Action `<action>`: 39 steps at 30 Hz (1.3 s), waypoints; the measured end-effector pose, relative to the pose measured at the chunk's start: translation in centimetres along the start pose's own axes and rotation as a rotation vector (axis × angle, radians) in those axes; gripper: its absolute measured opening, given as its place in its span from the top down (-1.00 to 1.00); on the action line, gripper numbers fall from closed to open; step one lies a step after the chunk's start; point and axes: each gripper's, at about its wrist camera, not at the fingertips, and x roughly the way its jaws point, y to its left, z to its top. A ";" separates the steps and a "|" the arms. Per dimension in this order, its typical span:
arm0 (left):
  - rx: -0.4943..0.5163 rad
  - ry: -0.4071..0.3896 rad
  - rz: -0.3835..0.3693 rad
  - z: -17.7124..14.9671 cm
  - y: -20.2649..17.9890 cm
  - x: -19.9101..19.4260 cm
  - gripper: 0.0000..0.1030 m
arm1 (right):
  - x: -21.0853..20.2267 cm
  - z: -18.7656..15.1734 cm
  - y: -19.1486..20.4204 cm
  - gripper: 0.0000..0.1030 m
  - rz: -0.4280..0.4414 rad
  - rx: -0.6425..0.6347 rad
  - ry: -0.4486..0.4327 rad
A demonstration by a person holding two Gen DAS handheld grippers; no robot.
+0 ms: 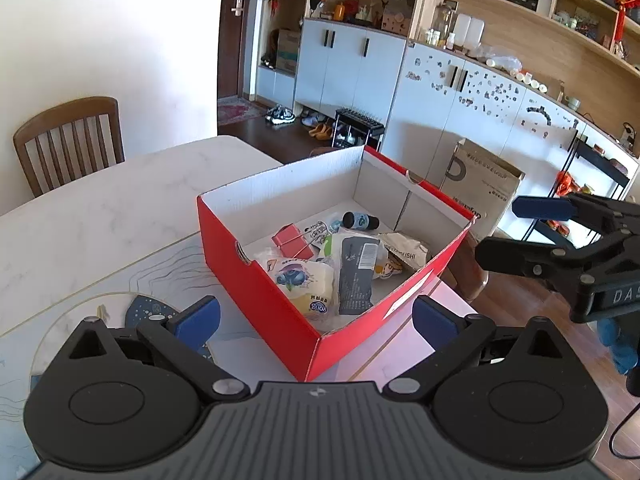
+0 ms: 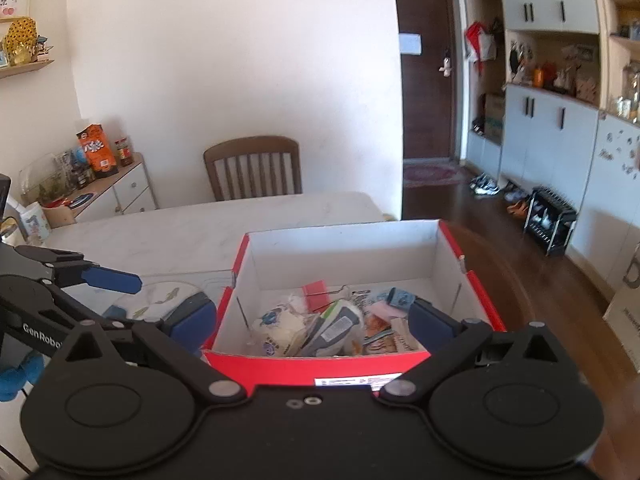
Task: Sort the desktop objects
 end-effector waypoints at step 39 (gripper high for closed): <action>0.091 -0.016 0.003 -1.2 -1.6 -0.7 -0.99 | -1.9 -2.0 1.2 -0.99 -0.052 0.055 -0.022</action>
